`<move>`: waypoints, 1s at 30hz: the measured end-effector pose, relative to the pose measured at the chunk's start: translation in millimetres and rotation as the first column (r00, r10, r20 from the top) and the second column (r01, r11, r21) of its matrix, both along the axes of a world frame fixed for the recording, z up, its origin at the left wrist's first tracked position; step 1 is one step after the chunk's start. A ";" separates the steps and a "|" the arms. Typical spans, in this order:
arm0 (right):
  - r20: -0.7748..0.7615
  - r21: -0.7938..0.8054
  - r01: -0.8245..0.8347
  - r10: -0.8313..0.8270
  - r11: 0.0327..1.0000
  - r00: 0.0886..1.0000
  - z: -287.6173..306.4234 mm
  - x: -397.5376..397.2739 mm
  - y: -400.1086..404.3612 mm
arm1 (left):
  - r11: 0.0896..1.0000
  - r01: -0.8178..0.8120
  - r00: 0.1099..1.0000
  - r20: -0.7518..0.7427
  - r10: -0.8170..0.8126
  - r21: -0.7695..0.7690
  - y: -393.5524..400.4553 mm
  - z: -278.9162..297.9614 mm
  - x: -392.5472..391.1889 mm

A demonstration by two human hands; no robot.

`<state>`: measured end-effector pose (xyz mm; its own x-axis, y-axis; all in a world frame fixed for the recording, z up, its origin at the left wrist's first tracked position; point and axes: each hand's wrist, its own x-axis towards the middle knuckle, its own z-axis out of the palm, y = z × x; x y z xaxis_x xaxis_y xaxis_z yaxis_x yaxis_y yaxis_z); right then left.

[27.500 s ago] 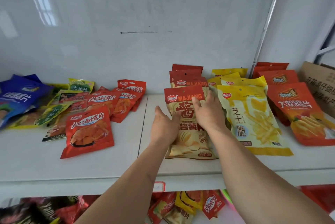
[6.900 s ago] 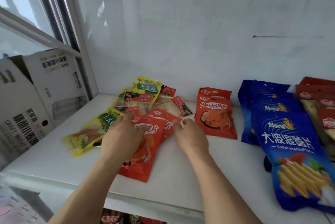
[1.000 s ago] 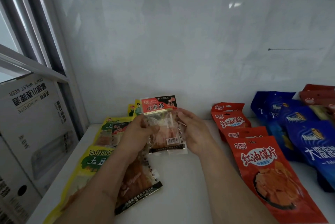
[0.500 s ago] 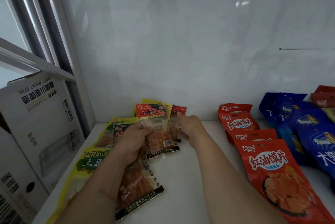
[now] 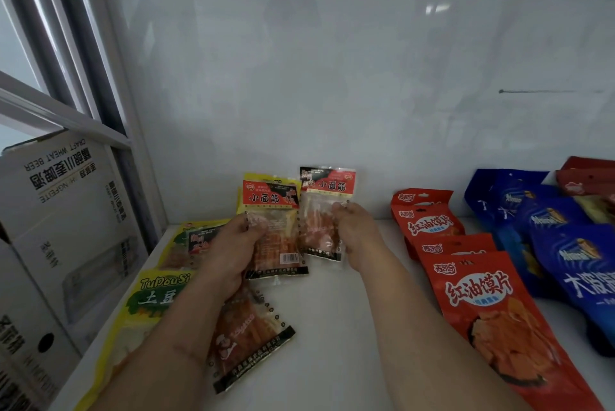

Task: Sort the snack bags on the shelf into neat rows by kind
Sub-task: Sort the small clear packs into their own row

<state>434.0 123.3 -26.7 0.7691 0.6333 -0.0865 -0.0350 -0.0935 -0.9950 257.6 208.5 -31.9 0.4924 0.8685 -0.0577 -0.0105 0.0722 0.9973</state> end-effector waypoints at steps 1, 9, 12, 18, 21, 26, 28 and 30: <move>0.063 -0.008 0.039 -0.039 0.999 0.997 0.2 3.8 -3.4 | 1.000 -0.006 1.000 0.001 0.006 0.006 0.1 0.6 -0.7; 0.265 -0.139 0.164 -0.123 0.977 0.956 -9.7 24.3 -20.5 | 0.997 0.033 0.999 0.032 -0.035 0.071 -9.9 13.9 4.7; 0.303 -0.232 0.158 -0.083 0.960 0.949 -10.7 26.0 -24.0 | 0.994 0.064 0.998 -0.016 -0.063 0.092 -17.8 14.9 11.9; 0.385 -0.290 0.189 -0.066 0.938 0.921 -13.4 31.2 -24.3 | 0.990 0.085 0.990 -0.126 -0.071 0.115 -30.7 10.2 29.9; 0.368 -0.258 0.178 -0.074 0.950 0.927 -11.5 33.5 -23.9 | 0.996 0.066 0.989 -0.135 -0.058 0.057 -37.5 2.2 42.9; 0.351 -0.249 0.101 -0.007 0.963 0.936 -7.9 34.4 -26.0 | 1.000 0.010 0.995 -0.096 -0.011 -0.013 -54.9 -10.0 68.8; 0.363 -0.251 0.089 0.009 0.964 0.932 -11.4 37.9 -24.7 | 0.999 -0.022 0.992 -0.123 0.027 0.041 -60.5 -13.1 77.5; 0.366 -0.248 0.088 0.009 0.965 0.931 -15.8 42.4 -23.7 | 0.988 -0.052 0.978 -0.192 0.080 0.146 -62.4 -17.6 85.0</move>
<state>476.4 99.5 -42.5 0.8020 0.5955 0.0470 0.3129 -0.3519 -0.8822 342.6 146.1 -49.5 0.4248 0.9050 -0.0242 0.1867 -0.0615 0.9805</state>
